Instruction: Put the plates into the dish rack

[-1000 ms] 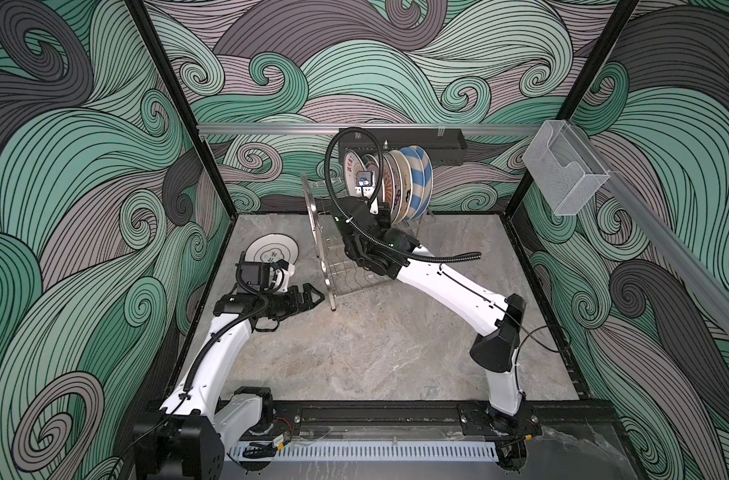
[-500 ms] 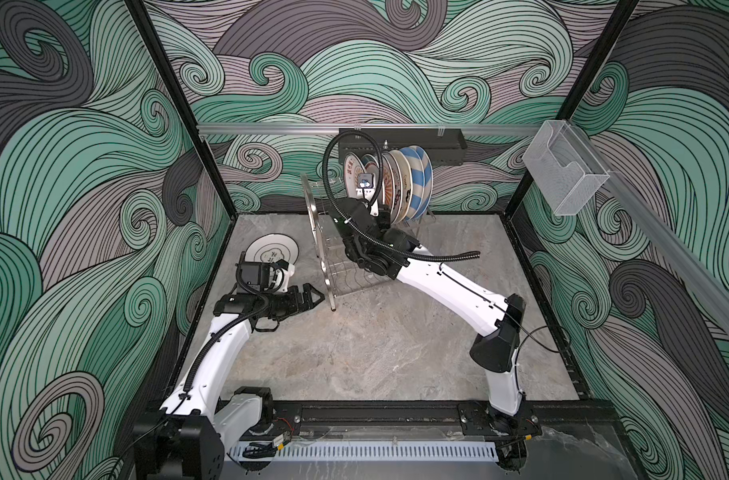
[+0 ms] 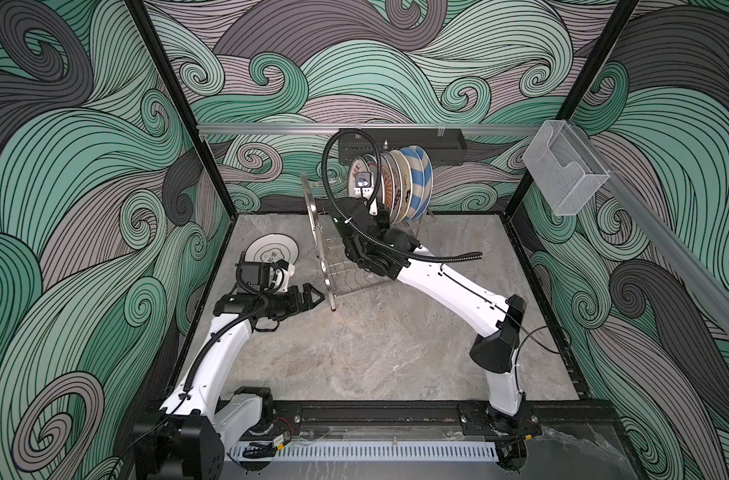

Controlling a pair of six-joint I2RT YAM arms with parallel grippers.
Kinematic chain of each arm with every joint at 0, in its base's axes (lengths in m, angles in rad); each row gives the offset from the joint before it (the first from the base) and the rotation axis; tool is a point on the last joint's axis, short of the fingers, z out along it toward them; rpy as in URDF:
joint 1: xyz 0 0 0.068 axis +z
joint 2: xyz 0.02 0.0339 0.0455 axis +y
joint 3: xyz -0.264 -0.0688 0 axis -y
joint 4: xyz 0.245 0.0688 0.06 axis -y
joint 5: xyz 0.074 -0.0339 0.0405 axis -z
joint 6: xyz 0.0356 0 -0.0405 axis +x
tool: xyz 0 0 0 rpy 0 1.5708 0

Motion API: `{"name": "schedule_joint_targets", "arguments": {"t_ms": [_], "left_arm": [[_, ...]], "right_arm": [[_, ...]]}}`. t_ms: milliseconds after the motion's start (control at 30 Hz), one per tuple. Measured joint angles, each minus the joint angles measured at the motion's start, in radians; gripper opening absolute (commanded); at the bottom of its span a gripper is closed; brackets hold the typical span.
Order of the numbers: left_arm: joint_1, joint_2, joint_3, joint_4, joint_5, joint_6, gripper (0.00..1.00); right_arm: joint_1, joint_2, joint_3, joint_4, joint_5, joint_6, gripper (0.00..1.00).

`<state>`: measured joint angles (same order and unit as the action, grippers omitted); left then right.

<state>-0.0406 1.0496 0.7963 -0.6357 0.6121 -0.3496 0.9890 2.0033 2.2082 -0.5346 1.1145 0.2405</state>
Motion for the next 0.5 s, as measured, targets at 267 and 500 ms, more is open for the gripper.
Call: {"name": "schedule_joint_targets", "arguments": {"t_ms": [267,500], "left_arm": [[0.001,-0.008,0.0,-0.004,-0.04,0.002,0.99],[0.003,-0.047,0.0,-0.007,-0.137,0.002,0.99]], "right_arm": [[0.013,-0.049,0.018,-0.031,-0.053,-0.085,0.48],[0.029,-0.36,-0.186,-0.021,-0.25,-0.162,0.79]]}}
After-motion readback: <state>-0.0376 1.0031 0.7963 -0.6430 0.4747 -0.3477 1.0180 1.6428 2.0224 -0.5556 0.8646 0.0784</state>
